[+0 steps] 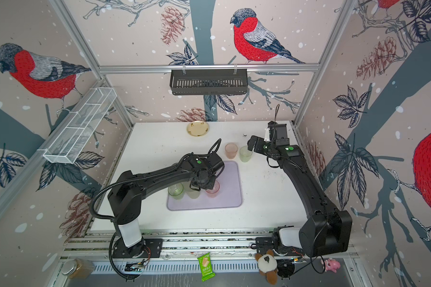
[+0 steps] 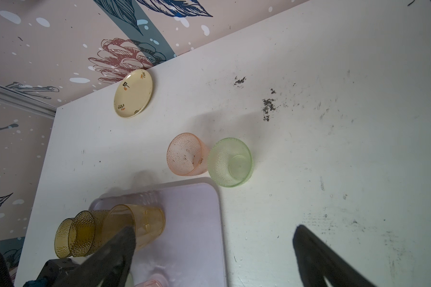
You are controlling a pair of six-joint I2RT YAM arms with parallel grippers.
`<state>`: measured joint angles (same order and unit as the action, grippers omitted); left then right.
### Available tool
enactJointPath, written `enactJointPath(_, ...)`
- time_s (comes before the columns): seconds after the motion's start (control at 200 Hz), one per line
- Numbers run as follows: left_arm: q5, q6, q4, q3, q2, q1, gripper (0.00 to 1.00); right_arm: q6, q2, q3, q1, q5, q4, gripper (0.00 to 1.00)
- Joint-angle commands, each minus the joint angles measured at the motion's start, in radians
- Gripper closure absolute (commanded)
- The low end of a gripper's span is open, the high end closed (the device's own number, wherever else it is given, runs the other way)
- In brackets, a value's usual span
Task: Place the glasses into the tray
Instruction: Place the glass on the tray.
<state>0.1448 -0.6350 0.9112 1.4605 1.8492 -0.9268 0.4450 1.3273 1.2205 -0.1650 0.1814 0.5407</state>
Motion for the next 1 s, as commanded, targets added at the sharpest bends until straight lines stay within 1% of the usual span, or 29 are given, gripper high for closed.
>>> enactJointPath(0.0,0.03,0.003,-0.01,-0.002,0.007,-0.001,1.0,-0.002,-0.005,0.002,-0.001,-0.012,-0.01,0.0)
enactJointPath(0.996,0.036,0.009,-0.025,-0.025,0.008,-0.001,1.0,0.0,-0.023,-0.001,0.002,-0.013,-0.009,0.0)
